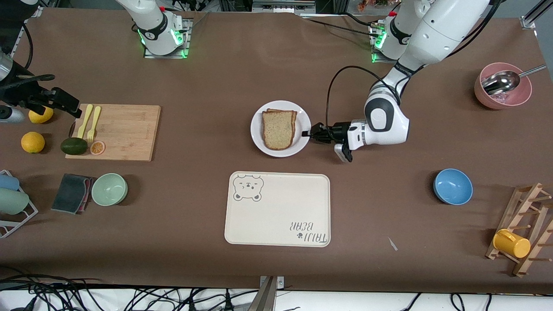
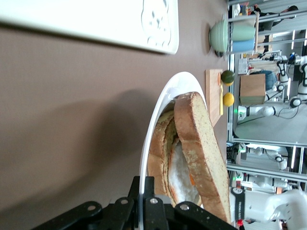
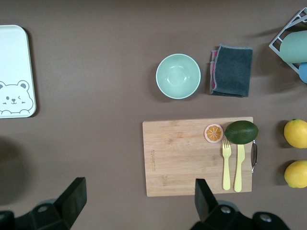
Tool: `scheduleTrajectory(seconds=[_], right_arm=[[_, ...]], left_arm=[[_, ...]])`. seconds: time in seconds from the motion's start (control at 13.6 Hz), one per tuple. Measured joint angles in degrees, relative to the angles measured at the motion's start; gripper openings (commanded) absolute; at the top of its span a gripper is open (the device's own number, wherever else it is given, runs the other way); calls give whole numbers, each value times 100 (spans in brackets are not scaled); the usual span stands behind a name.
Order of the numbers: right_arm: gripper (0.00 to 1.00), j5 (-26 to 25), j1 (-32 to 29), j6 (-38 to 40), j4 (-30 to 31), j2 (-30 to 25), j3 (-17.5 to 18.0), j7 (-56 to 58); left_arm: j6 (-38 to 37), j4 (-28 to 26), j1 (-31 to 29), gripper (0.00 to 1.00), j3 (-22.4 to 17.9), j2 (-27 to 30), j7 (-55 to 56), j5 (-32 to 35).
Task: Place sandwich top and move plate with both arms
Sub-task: 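Slide the plate with the left gripper onto the cream bear tray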
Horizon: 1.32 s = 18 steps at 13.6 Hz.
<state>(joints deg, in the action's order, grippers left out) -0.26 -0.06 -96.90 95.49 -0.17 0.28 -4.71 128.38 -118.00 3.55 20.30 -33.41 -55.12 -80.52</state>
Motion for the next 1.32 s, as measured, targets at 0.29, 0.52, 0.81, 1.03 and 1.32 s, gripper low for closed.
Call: scheduleTrajectory(seconds=[0.29,0.52,0.81,1.03,1.32], right_arm=[[100,0,0,5,-2,0,0,0],[100,0,0,6,-2,0,0,0],[100,0,0,9,-8,0,1,0],[100,0,0,11,-9,0,1,0],[100,0,0,13,-11,0,1,0]], left_arm=[[-131,695,-177,0,-16,-31,584,431],[-143,1171,-195,0,-21,-255,903,706],[-143,2238,-167,0,-22,-903,1598,1266],[-144,2886,-146,0,-22,-1435,1777,1490],[-144,3457,27,0,-150,-1909,1816,1557]])
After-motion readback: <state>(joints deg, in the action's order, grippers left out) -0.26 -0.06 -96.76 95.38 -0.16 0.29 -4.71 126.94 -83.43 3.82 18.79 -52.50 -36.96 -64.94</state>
